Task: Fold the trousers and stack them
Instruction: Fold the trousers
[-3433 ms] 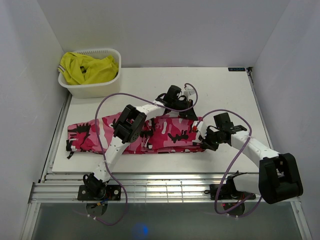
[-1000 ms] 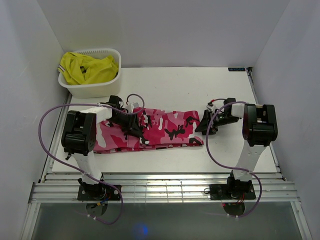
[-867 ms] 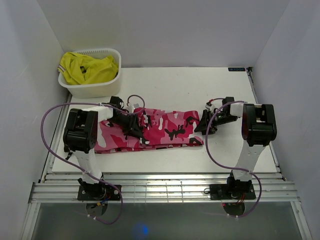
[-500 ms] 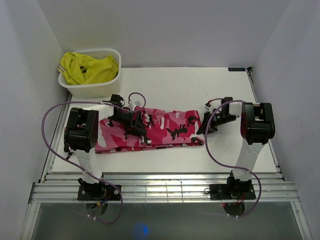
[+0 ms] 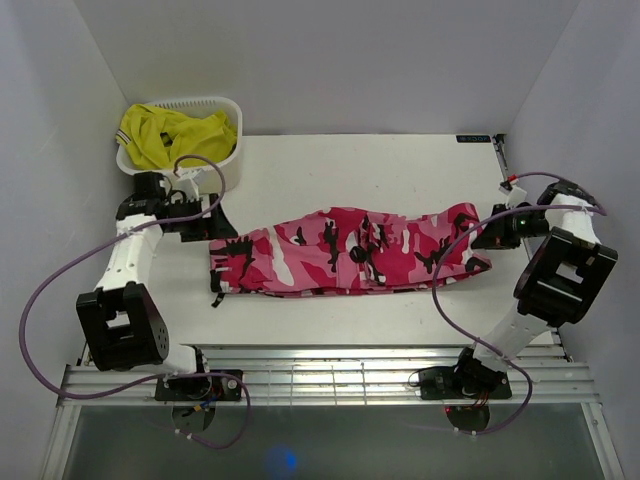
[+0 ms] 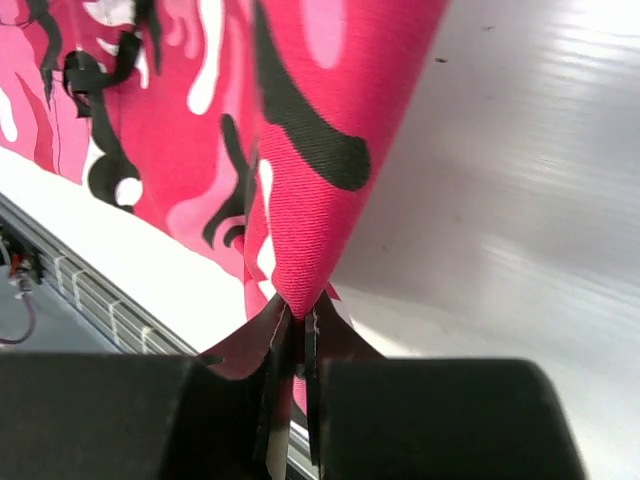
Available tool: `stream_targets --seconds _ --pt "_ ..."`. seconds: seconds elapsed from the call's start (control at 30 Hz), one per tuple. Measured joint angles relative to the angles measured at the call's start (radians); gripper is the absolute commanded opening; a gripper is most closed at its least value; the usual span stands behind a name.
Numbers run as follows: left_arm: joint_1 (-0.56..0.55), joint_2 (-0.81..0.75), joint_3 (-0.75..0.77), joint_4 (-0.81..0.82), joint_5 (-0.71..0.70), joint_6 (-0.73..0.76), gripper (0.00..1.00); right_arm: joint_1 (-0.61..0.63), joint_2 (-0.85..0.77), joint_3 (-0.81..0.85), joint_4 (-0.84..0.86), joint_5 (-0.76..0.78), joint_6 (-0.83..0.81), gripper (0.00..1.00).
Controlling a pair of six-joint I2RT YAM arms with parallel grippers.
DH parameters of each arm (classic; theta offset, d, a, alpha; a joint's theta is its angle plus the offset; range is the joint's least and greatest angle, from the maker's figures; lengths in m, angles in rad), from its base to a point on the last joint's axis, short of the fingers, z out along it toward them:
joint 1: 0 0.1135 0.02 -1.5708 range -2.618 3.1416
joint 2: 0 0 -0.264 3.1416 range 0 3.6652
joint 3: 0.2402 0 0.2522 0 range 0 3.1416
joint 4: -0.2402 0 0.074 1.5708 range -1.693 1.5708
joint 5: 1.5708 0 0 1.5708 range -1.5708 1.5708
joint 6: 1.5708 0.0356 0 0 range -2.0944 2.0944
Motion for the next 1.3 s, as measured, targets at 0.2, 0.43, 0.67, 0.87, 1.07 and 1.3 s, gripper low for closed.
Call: stream_targets --seconds 0.2,0.43,0.67,0.87,1.07,1.3 --pt "0.141 0.006 -0.095 -0.064 -0.075 0.078 0.79 -0.047 -0.048 0.125 -0.177 -0.018 -0.132 0.08" --pt "0.151 0.13 -0.143 -0.067 -0.066 0.085 0.61 -0.008 -0.121 0.15 -0.262 -0.136 -0.153 0.08" --pt "0.151 0.285 -0.142 0.009 -0.039 0.027 0.32 0.156 -0.185 0.149 -0.158 -0.191 -0.006 0.08" --pt "0.151 0.349 -0.127 0.048 0.039 0.002 0.0 0.388 -0.295 0.096 0.089 -0.201 0.232 0.08" --pt "0.149 0.368 -0.135 0.076 0.107 -0.005 0.0 0.628 -0.28 0.067 0.323 -0.177 0.436 0.08" --pt "0.133 0.368 -0.172 0.115 0.137 -0.021 0.0 0.828 -0.12 0.129 0.419 -0.135 0.534 0.08"
